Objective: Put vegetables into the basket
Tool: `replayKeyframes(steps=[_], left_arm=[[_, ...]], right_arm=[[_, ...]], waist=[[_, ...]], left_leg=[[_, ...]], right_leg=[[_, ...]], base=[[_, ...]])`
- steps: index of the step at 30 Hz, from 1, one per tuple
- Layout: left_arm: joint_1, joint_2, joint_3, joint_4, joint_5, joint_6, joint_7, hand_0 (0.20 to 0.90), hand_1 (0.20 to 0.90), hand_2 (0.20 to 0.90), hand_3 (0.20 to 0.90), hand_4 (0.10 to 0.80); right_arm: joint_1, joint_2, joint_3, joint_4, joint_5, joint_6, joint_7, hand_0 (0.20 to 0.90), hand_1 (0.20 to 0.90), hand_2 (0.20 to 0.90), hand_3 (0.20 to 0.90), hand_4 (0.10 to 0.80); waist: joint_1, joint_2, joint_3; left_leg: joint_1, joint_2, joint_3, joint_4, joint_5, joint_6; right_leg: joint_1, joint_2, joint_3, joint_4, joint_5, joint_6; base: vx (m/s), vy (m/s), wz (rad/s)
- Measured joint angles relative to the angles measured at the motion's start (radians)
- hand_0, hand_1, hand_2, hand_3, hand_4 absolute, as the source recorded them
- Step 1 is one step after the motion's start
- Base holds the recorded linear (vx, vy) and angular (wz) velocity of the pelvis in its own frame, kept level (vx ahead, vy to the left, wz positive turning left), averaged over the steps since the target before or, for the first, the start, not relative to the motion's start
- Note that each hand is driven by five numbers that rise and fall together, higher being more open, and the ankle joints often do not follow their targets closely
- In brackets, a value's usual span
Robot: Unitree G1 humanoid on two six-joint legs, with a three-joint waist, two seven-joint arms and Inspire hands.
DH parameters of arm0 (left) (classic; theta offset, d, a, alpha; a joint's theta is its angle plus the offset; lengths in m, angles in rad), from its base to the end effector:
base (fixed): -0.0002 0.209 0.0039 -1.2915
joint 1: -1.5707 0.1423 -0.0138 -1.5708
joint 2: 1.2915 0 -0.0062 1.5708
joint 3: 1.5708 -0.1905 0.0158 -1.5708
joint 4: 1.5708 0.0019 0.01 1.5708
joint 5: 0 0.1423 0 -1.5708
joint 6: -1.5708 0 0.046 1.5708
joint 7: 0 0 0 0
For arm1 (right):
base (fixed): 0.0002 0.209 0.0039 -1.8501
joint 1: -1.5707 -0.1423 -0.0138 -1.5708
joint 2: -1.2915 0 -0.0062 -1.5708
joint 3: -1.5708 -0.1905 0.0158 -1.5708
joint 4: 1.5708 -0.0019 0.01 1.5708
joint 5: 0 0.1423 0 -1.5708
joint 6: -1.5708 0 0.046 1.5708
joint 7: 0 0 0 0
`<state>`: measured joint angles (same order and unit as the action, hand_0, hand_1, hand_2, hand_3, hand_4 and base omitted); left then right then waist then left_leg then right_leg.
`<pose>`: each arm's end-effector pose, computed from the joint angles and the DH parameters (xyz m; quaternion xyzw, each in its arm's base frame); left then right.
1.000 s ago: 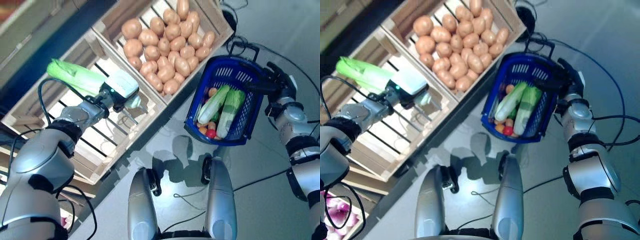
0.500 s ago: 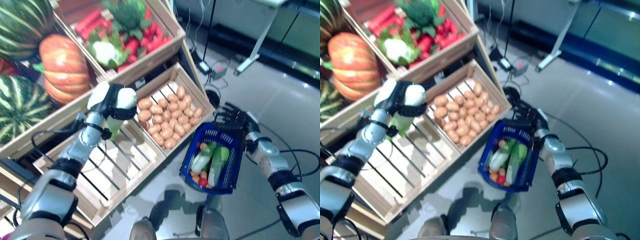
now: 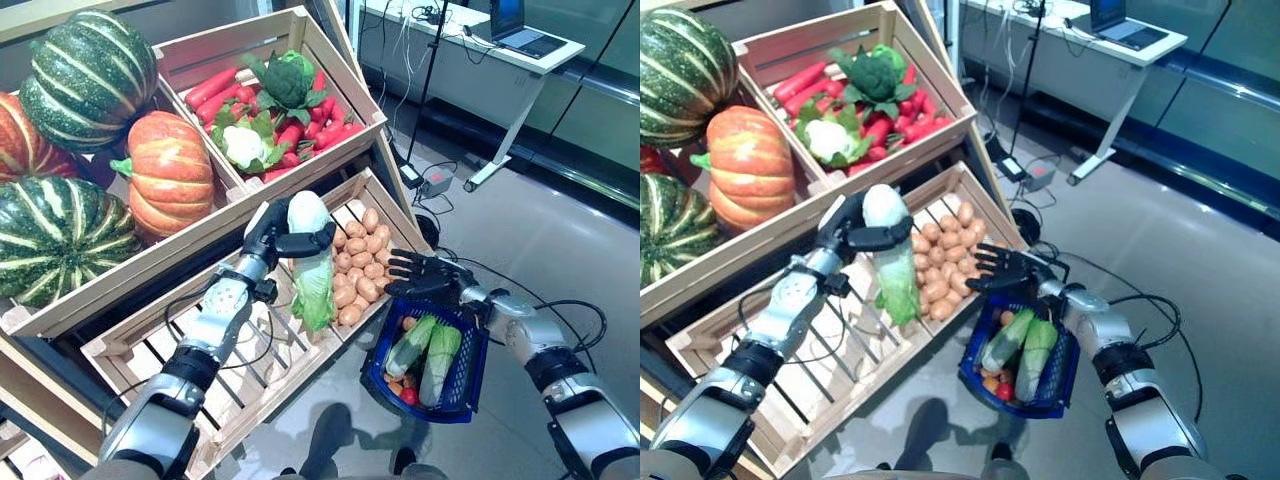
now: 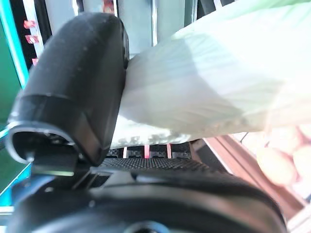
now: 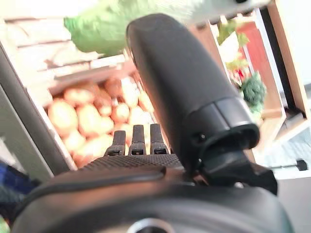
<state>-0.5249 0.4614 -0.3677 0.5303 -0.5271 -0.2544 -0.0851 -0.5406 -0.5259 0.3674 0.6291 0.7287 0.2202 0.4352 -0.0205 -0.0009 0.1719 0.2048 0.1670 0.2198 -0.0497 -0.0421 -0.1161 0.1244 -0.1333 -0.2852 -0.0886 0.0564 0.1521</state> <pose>0.3012 0.1880 0.0775 0.0368 -0.0631 -0.1431 0.9870 0.2990 -0.2177 0.0524 0.0606 0.1985 0.2543 0.9446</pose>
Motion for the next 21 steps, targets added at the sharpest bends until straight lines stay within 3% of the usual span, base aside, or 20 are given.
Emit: replayKeyframes(steps=[5,15,21], left_arm=[[0.032,-0.037,-0.003,-0.059,-0.028,0.028,-0.008,0.3,0.3,0.3,0.3,0.4],[0.063,-0.06,-0.029,-0.068,-0.051,0.079,-0.037,0.3,0.3,0.3,0.3,0.4],[0.102,-0.066,-0.046,-0.079,-0.077,0.093,-0.048,0.3,0.3,0.3,0.3,0.4]], right_arm=[[0.002,0.038,0.041,-0.097,0.028,0.026,0.002,0.9,0.9,0.9,0.9,0.8],[0.003,0.122,0.085,-0.104,0.029,0.072,0.003,0.9,0.9,0.9,0.9,0.8],[0.005,0.119,0.116,-0.104,0.028,0.114,0.003,0.9,0.9,0.9,0.9,0.8]], waist=[[0.002,-0.006,-0.004],[0.01,-0.036,-0.037],[0.011,-0.034,-0.046]], left_leg=[[0.003,0.002,-0.003,0.0,0.003,-0.002],[0.006,0.001,-0.026,-0.018,0.025,-0.002],[0.021,0.001,-0.028,-0.023,0.029,-0.002]], right_leg=[[0.004,0.003,0.0,0.0,0.001,-0.002],[0.01,0.003,0.002,0.0,0.002,-0.003],[0.024,0.003,0.003,0.0,0.004,-0.004]], base=[[0.03,-0.039,0.01],[0.037,-0.018,0.05],[0.045,-0.001,0.01]])
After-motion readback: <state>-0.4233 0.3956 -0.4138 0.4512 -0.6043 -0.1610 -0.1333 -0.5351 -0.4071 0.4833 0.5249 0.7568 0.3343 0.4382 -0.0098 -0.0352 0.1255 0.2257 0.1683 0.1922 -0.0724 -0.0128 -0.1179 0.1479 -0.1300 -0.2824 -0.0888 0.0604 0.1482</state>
